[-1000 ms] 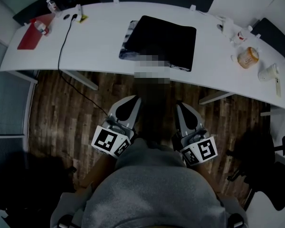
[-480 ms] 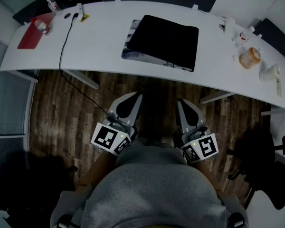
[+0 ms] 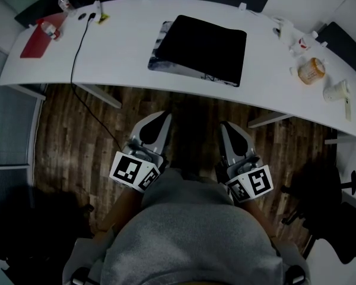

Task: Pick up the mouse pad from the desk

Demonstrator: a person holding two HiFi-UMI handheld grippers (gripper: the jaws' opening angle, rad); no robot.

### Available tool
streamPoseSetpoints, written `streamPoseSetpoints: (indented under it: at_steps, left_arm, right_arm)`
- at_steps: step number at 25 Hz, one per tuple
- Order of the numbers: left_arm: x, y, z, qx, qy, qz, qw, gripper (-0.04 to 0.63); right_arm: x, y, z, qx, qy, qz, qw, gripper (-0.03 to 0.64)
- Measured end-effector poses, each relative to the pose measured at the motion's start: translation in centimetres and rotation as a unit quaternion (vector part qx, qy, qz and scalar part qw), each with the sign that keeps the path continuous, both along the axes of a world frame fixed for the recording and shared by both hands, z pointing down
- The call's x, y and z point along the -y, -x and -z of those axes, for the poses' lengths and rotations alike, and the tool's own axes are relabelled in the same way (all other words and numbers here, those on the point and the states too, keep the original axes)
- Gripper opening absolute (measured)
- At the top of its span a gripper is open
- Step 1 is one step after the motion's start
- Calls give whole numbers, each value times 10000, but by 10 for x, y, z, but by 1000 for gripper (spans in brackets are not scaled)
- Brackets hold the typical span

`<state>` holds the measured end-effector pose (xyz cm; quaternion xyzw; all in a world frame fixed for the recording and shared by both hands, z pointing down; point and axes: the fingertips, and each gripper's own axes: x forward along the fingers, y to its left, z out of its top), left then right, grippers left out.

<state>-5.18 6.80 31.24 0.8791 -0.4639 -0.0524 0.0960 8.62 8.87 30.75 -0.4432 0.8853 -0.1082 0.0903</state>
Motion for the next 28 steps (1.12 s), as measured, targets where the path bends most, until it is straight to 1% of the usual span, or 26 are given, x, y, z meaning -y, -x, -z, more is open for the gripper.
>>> streamPoseSetpoints:
  at_steps: [8, 16, 21, 28]
  left_arm:
    - [-8, 2, -4, 27, 10, 287, 9996, 0]
    - [3, 5, -3, 62, -20, 352, 9994, 0]
    - [25, 4, -5, 10, -24, 284, 9996, 0]
    - [78, 3, -4, -31, -114, 205, 9997, 0]
  right_arm:
    - [-5, -4, -12, 5, 156, 197, 9997, 0]
    - [6, -1, -10, 43, 120, 286, 9995, 0]
    - [26, -4, -12, 2, 108, 198, 9997, 0]
    - [75, -4, -12, -64, 60, 138, 9999, 0]
